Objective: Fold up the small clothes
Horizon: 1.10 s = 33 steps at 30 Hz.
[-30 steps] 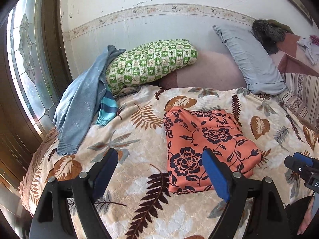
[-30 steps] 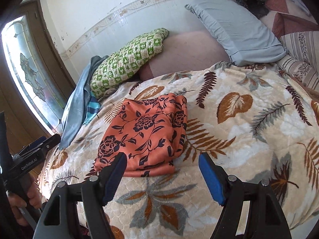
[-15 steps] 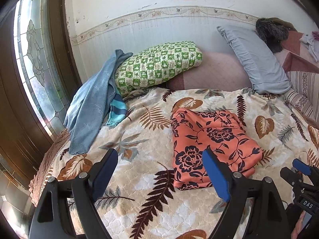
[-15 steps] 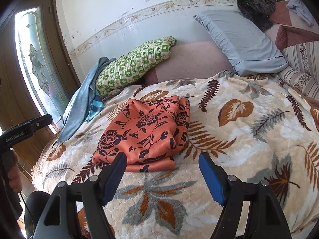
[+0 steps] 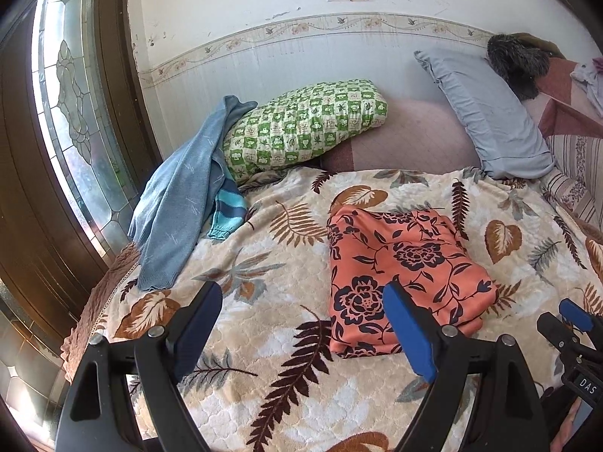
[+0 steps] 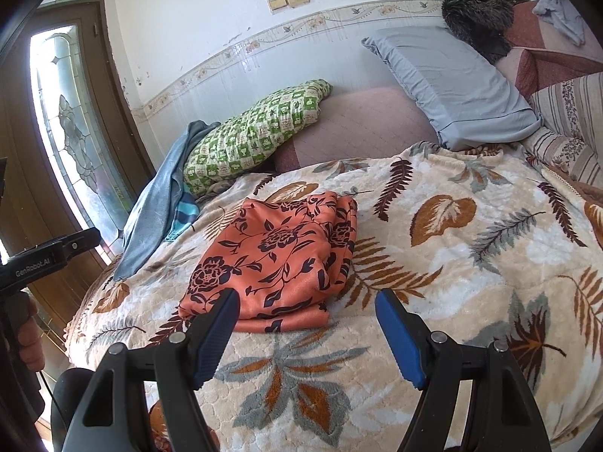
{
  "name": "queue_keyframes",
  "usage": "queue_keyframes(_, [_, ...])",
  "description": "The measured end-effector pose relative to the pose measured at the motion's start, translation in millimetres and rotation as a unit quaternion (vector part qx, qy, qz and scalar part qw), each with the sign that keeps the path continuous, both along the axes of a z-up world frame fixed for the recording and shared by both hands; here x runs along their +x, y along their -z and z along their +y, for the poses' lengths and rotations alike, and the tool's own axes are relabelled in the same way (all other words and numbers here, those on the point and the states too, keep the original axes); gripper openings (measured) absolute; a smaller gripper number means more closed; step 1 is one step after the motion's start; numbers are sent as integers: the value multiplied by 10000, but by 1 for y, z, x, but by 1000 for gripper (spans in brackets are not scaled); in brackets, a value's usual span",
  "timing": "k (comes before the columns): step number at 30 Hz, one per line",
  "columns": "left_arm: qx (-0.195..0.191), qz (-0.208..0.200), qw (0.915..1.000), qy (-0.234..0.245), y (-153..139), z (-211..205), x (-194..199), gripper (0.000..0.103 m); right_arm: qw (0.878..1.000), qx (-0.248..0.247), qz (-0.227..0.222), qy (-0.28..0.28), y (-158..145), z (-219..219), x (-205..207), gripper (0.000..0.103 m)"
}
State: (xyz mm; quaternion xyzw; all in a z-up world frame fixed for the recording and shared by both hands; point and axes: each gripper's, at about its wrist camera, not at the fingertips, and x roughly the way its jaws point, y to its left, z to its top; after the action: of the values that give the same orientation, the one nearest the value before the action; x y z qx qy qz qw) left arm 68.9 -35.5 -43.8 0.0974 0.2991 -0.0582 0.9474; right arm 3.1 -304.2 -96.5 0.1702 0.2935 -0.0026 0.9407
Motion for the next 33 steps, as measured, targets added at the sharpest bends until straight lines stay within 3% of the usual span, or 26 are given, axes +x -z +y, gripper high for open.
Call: queue_keyframes(33, [74, 97, 9999, -5, 7, 2, 6, 88, 9997, -33, 234, -61, 12, 4, 8, 78])
